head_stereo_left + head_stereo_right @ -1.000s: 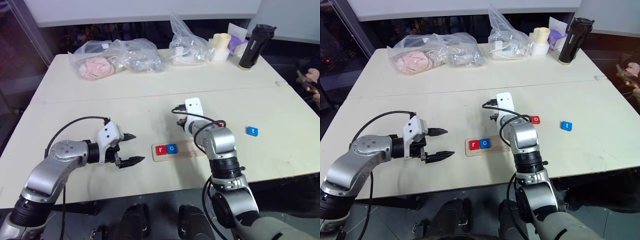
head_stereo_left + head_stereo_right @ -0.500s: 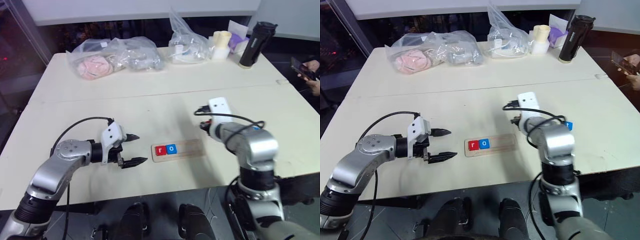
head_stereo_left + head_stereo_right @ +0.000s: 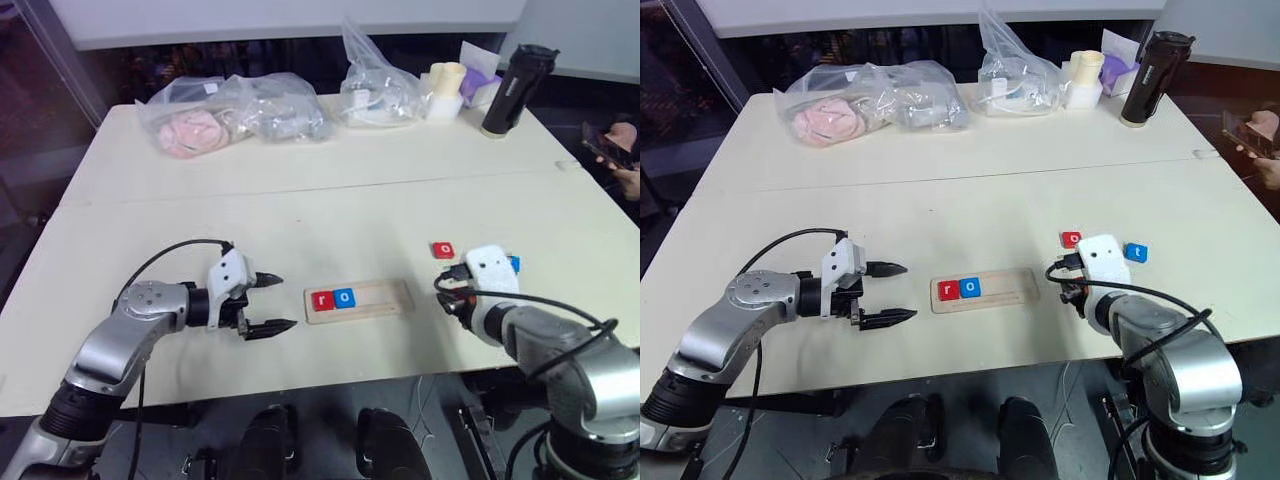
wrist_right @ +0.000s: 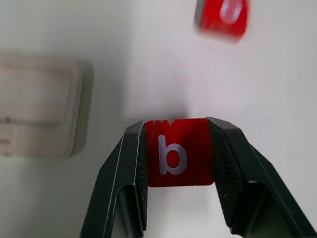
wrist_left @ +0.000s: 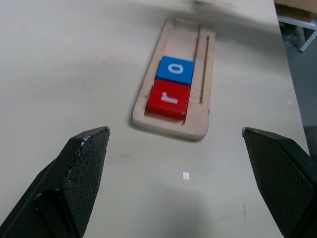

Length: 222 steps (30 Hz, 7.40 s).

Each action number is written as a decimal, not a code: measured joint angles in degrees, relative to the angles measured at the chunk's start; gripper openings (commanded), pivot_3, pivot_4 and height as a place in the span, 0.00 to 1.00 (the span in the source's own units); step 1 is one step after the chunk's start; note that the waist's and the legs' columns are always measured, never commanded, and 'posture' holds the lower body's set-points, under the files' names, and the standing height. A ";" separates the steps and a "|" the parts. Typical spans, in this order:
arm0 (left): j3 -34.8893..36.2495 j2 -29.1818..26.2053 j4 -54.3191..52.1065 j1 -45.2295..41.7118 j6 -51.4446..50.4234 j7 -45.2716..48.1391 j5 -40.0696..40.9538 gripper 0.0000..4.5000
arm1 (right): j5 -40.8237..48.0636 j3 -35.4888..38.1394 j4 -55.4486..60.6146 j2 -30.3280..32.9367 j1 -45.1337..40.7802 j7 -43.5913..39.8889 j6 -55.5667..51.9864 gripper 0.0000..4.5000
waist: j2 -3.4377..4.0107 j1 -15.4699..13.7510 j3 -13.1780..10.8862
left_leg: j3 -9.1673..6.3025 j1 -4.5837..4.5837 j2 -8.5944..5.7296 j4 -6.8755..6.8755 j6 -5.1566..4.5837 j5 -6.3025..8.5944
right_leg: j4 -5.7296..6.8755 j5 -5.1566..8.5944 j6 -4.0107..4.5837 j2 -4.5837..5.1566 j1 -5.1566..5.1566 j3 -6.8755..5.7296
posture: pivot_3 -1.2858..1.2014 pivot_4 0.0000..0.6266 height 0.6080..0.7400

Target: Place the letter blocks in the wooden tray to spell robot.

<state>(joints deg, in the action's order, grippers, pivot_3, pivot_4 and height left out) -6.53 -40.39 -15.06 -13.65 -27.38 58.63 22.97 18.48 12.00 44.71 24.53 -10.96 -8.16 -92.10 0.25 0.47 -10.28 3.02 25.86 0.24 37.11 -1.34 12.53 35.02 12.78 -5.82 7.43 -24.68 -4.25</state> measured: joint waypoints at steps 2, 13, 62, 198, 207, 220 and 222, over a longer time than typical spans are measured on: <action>0.00 0.00 0.30 0.00 0.35 0.06 -0.03 1.00 | 0.01 0.01 -0.06 -0.92 0.44 0.84 0.00 0.26 | 0.00 0.05 0.00 | 0.01 0.02 -0.01 0.02 -0.01 0.00 | -0.01 0.00 0.00 0.03 0.00 0.00 | 0.52 0.24 0.88; 0.04 0.00 0.28 2.08 1.28 0.02 -0.05 1.00 | -0.26 0.34 -1.75 -3.63 -1.94 2.70 0.00 0.26 | 0.01 0.21 -0.03 | 0.01 0.01 0.01 0.01 0.03 0.02 | -0.01 -0.01 0.01 0.03 -0.07 0.00 | 0.52 0.24 0.88; 0.68 -0.65 -3.39 3.55 -0.34 -0.68 0.21 1.00 | -1.60 -6.07 -36.93 40.11 3.98 -54.36 65.87 0.98 | -0.13 -0.53 -0.11 | 0.03 0.29 0.02 0.38 -0.16 -0.10 | 0.14 -0.04 -0.01 -0.09 -0.12 -0.02 | 0.52 0.24 0.88; 3.35 -2.13 -12.46 10.74 -4.74 -7.65 3.26 1.00 | -17.28 -32.09 -54.18 13.57 -27.06 -69.92 78.76 0.99 | 0.00 -1.11 -0.18 | 0.14 -0.26 0.57 0.78 0.15 0.10 | 0.13 -0.27 0.36 -0.45 0.11 0.00 | 0.52 0.24 0.88; 3.37 -2.12 -12.53 10.54 -4.83 -7.63 3.55 1.00 | -15.90 -29.45 -54.23 12.95 -31.04 -67.31 76.13 0.99 | 0.02 -1.08 -0.18 | 0.14 -0.23 0.57 0.77 0.15 0.10 | 0.14 -0.27 0.36 -0.45 0.05 0.00 | 0.52 0.24 0.88; 3.25 -2.10 -12.09 9.04 -4.83 -7.46 3.53 1.00 | -20.02 -28.58 -62.90 10.87 -30.49 -58.27 83.88 0.99 | 0.01 -1.02 -0.18 | 0.20 -0.01 0.56 0.68 0.00 0.01 | 0.11 -0.27 0.36 -0.49 0.10 0.00 | 0.52 0.24 0.88; 3.25 -2.10 -12.09 9.04 -4.83 -7.43 3.53 1.00 | -20.16 -28.57 -62.86 10.88 -30.24 -58.01 84.41 0.99 | 0.01 -0.97 -0.18 | 0.19 -0.04 0.58 0.68 0.01 0.00 | 0.12 -0.27 0.36 -0.52 0.12 0.01 | 0.52 0.24 0.88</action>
<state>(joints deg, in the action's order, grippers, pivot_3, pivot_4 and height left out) -3.28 -42.50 -27.15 -4.61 -32.21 51.20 26.51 -1.68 -16.56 -18.14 35.42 -41.19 -66.17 -7.69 0.26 -0.50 -10.46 3.22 25.82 0.82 37.79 -1.32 12.53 35.14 12.51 -5.46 6.90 -24.56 -4.24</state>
